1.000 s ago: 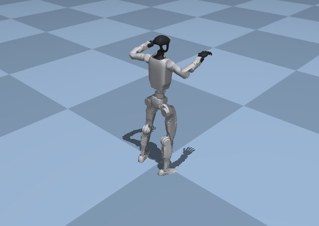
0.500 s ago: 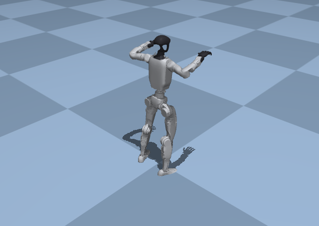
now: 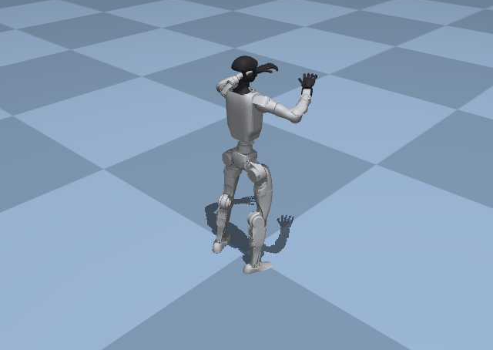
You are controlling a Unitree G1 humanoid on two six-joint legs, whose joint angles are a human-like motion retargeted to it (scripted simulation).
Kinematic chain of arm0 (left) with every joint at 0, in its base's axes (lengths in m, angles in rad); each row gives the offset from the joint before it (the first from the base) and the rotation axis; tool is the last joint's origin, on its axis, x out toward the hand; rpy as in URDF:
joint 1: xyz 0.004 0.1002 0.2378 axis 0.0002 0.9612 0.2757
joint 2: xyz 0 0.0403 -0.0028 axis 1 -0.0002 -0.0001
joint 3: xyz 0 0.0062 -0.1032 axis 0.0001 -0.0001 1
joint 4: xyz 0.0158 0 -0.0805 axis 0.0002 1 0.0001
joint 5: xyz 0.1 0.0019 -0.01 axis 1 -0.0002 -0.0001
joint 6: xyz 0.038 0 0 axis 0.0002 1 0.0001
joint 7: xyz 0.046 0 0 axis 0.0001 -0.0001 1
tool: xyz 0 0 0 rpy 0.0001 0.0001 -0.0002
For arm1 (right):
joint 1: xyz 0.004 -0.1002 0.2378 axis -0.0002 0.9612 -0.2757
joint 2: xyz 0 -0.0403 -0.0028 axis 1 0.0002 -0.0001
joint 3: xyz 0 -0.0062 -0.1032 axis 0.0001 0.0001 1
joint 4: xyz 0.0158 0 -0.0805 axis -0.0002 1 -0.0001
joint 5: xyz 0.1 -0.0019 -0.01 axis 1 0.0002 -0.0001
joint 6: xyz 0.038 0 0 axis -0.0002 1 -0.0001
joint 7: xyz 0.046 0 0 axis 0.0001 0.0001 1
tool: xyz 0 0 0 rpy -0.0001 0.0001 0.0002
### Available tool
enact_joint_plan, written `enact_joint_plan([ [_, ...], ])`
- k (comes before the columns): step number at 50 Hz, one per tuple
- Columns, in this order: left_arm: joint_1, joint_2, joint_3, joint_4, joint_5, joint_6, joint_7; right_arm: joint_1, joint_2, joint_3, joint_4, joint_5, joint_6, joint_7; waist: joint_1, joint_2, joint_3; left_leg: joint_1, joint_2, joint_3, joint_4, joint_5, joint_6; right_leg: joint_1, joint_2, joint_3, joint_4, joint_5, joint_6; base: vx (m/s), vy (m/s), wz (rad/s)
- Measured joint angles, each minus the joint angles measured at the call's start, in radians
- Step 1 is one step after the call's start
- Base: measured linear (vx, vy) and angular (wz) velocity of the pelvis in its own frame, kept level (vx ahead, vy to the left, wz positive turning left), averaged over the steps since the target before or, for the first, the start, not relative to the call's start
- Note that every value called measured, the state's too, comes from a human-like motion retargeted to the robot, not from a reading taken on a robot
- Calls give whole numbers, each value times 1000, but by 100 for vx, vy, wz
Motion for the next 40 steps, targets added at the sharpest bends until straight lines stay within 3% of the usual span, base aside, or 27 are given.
enact_joint_plan([
  [4, -114, -168, -136, 198, 142, 42, 28, -155, 195, 188, 216, -127, 49, -49, -16, -5, 1, 7, -7, -6, 1, -3, 6, 10, -9, -4, 5, -5, -1, 0, 0, 0],
  [8, -212, -324, -261, 418, 288, 81, -6, -256, 382, 309, 438, -224, 84, 9, -30, -5, 4, 11, -8, -9, 1, -3, 8, 14, -10, -6, 10, -8, -6, 0, 0, 0],
  [15, -304, -532, -300, 683, 370, 154, 72, -326, 528, 384, 521, -302, 76, 55, -44, -8, 11, 17, -8, -7, 0, -3, 10, 16, -11, -4, 13, -8, -12, 0, 0, 0],
  [27, -362, -555, -402, 621, 429, 97, 214, -426, 579, 404, 585, -329, 110, -211, -40, -16, 4, 22, -6, 12, 11, -12, 16, 12, -9, 17, 15, -6, -13, 0, 0, 0],
  [35, -393, -615, -335, 617, 412, 142, 227, -415, 599, 458, 658, -394, 101, -145, -39, -13, -2, 31, -5, 19, 13, -18, 16, 12, -9, 24, 25, -7, -13, 0, 0, 0],
  [40, -434, -638, -379, 667, 412, 143, 179, -414, 587, 439, 642, -398, 127, -191, -45, -7, -4, 33, -6, 19, 14, -20, 16, 15, -10, 24, 24, -6, -10, 0, 0, 0],
])
